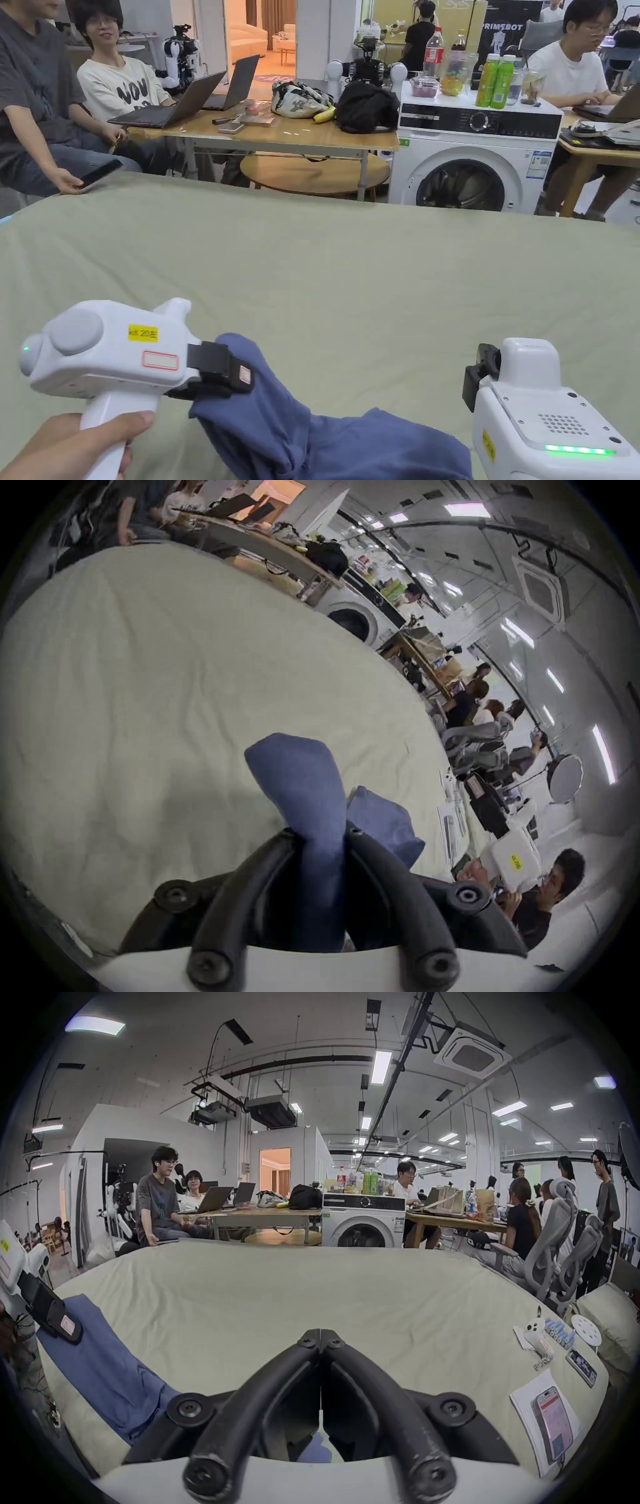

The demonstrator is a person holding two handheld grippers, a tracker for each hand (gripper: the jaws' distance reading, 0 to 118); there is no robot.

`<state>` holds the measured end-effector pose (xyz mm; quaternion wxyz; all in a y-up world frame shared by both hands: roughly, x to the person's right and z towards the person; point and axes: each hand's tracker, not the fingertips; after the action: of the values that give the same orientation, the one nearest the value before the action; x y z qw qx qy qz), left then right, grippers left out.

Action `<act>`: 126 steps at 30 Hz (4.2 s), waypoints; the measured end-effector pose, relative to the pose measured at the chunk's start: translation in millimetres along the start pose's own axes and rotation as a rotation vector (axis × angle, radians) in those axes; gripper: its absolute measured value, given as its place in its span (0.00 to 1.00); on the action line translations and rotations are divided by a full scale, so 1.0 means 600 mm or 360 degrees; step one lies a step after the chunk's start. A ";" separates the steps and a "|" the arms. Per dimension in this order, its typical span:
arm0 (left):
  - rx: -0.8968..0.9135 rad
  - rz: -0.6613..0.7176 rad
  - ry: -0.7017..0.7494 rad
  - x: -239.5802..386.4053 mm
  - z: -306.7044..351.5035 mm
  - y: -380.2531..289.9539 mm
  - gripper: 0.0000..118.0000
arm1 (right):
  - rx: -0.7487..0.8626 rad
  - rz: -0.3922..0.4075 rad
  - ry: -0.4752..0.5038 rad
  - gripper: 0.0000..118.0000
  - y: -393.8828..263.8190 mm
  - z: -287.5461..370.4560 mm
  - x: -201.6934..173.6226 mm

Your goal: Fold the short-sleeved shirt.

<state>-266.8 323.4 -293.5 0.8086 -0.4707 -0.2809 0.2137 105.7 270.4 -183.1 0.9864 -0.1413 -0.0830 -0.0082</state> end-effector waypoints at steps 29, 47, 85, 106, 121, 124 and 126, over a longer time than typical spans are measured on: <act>-0.0472 -0.0197 -0.0153 0.173 -0.290 -0.069 0.41 | -0.0049 -0.0038 -0.0145 0.00 -0.024 0.034 0.083; -0.0590 0.0018 -0.0449 0.146 -0.451 -0.106 0.01 | -0.0064 -0.0061 -0.0159 0.00 -0.029 0.041 0.101; 0.1519 -0.0780 0.0700 0.061 -0.026 -0.121 0.00 | 0.0219 -0.0066 -0.0108 0.00 0.024 -0.015 -0.001; 0.1199 -0.0706 0.0624 0.029 -0.032 -0.138 0.00 | -0.0762 0.0004 0.0042 0.00 -0.141 -0.025 -0.018; 0.0149 0.0050 -0.0251 -0.120 -0.122 -0.087 0.64 | -0.0855 -0.0035 0.0115 0.00 -0.146 -0.045 -0.001; -0.0028 0.0205 -0.0505 -0.145 -0.157 -0.072 0.64 | -0.0861 -0.0053 0.0128 0.00 -0.147 -0.046 0.003; -0.0127 0.0266 -0.0636 -0.158 -0.185 -0.063 0.64 | -0.0862 -0.0057 0.0132 0.00 -0.146 -0.047 0.003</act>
<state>-262.1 176.9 -328.5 0.6970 -0.4723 -0.4039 0.3578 108.7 178.4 -184.8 0.9149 -0.3981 -0.0398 -0.0534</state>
